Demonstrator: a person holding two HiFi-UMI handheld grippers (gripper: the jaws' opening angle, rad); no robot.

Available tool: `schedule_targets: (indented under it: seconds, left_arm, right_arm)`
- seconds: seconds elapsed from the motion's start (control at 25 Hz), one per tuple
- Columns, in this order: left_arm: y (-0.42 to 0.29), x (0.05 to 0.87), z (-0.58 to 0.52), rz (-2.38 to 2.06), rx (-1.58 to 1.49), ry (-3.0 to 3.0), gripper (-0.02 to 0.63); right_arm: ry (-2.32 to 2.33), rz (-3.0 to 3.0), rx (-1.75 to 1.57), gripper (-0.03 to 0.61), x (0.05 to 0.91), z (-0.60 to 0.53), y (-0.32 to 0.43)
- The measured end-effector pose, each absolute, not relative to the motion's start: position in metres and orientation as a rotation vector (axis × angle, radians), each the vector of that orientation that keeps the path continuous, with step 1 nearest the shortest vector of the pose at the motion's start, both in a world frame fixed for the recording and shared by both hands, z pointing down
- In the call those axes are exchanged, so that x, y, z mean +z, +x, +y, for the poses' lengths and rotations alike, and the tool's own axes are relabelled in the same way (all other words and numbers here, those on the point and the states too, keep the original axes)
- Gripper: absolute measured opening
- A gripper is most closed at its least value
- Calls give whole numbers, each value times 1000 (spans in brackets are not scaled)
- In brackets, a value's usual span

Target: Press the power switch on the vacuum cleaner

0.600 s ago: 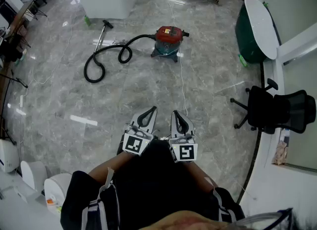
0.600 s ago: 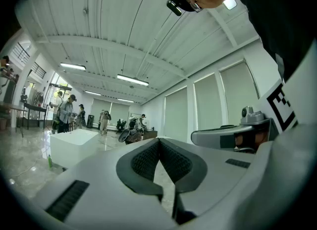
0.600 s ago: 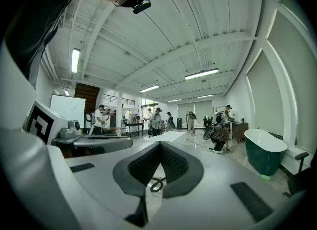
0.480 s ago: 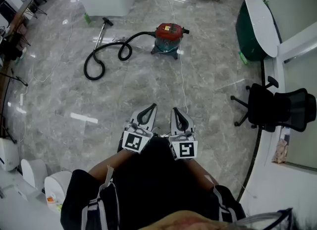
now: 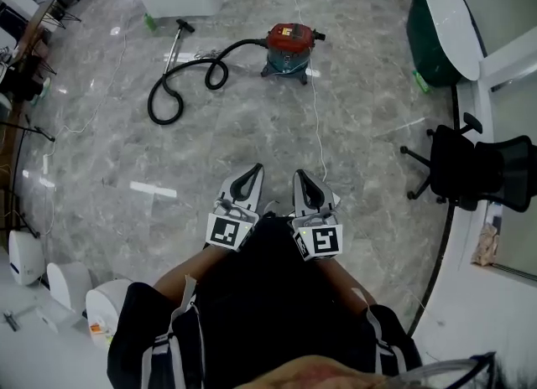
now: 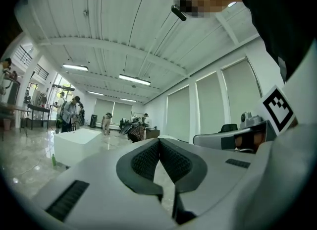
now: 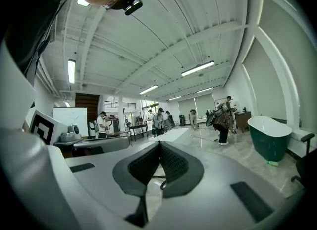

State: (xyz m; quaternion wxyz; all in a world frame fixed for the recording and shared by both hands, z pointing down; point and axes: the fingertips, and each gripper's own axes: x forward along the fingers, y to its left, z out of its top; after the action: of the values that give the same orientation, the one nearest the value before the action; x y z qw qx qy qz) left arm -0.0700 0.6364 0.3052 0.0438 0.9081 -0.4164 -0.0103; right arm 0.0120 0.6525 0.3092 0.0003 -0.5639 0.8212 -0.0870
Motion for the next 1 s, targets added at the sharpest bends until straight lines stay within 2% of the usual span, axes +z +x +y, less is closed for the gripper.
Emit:
schedule_targets:
  seconds: [0.6, 1.0]
  left_arm:
    - [-48, 306, 620, -1238, -22, 2763, 18]
    - [-25, 308, 569, -1187, -90, 2772, 18]
  right_arm:
    - [-1798, 2558, -344, 15, 319, 644, 36]
    - [-1877, 2530, -319, 15, 324, 598, 65]
